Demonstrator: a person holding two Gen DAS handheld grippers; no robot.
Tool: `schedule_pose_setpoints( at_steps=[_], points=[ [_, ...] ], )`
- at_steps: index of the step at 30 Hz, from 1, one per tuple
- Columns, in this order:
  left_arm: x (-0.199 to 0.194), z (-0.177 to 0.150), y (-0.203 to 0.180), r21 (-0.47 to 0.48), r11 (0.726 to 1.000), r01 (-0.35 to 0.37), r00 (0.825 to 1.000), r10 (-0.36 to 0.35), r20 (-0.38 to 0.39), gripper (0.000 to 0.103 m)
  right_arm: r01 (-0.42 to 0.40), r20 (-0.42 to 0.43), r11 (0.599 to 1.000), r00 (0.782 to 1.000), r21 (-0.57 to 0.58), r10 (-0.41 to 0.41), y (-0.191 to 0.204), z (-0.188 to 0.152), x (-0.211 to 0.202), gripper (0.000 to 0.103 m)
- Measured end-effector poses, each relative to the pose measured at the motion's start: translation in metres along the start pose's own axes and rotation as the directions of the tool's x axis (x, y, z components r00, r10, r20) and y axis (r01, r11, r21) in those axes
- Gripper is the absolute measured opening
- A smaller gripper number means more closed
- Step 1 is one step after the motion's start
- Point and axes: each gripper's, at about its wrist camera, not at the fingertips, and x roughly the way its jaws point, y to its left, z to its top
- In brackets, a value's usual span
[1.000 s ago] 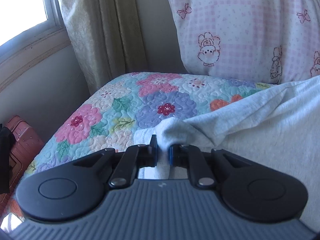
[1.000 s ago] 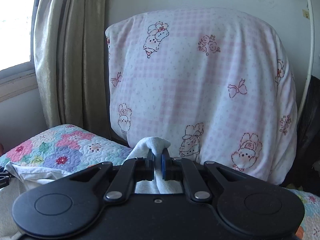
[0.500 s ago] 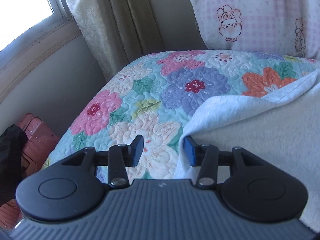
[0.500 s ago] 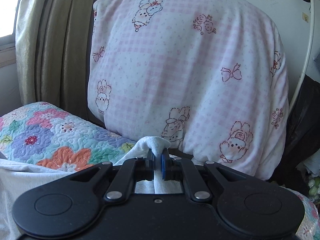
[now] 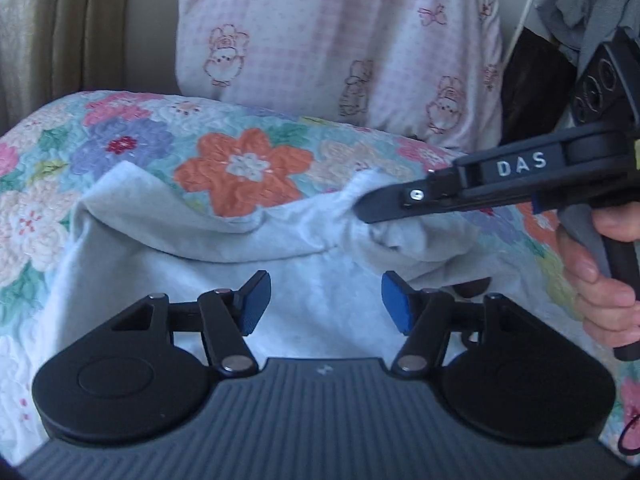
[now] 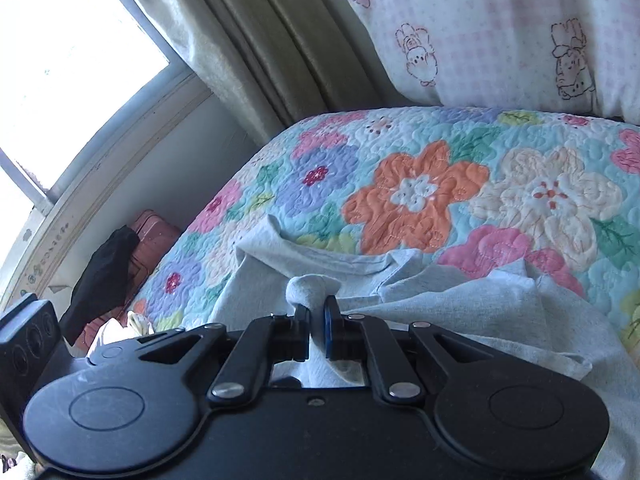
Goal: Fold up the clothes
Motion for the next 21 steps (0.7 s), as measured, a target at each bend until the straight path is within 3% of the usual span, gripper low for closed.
schedule_pose_setpoints(
  at_steps=[2,5,6,7,10,11,12,14,16,17,21],
  points=[
    [0.013,-0.007,-0.013,-0.025,1.0,0.017,1.0,-0.017,-0.005,0.071,-0.035,-0.048,0.999,0.998,0.023,0.036,0.0,-0.003,0.003,0.015],
    [0.037,-0.015,-0.023,-0.051,0.996,-0.074,0.996,0.072,-0.051,0.072,-0.091,-0.121,0.993,0.988,0.079,0.1,-0.007,-0.007,0.006,0.018],
    [0.043,-0.019,-0.02,-0.074,0.992,-0.106,0.993,0.101,-0.062,0.072,-0.105,-0.107,0.99,0.988,0.092,0.115,-0.011,-0.009,0.0,0.021],
    [0.046,-0.023,-0.014,-0.102,0.985,-0.137,0.989,0.131,-0.069,0.067,-0.119,-0.093,0.987,0.987,0.104,0.129,-0.016,-0.011,-0.005,0.027],
    [0.051,-0.033,0.008,-0.153,0.965,-0.215,0.974,0.2,-0.106,0.03,-0.153,-0.032,0.979,0.987,0.132,0.159,-0.033,-0.014,-0.026,0.038],
    [0.052,-0.036,0.015,-0.165,0.96,-0.228,0.971,0.211,-0.115,0.024,-0.148,-0.011,0.981,0.989,0.129,0.15,-0.038,-0.014,-0.033,0.045],
    [0.052,-0.039,0.022,-0.174,0.958,-0.227,0.971,0.209,-0.116,0.023,-0.114,0.005,0.988,0.993,0.101,0.114,-0.043,-0.014,-0.041,0.048],
    [0.047,-0.042,0.027,-0.182,0.957,-0.226,0.972,0.21,-0.102,0.017,0.034,0.023,0.999,0.999,-0.026,-0.034,-0.048,-0.016,-0.052,0.054],
    [0.043,-0.043,0.026,-0.162,0.955,-0.25,0.968,0.239,-0.081,0.013,0.163,0.029,0.976,0.987,-0.142,-0.161,-0.052,-0.022,-0.056,0.055],
    [0.042,-0.044,0.024,-0.153,0.952,-0.264,0.964,0.256,-0.073,0.008,0.194,0.022,0.966,0.981,-0.171,-0.193,-0.056,-0.025,-0.056,0.057],
    [0.041,-0.043,0.025,-0.149,0.946,-0.287,0.958,0.282,-0.054,0.006,0.269,-0.034,0.94,0.959,-0.209,-0.282,-0.078,-0.034,-0.047,0.064]
  ],
)
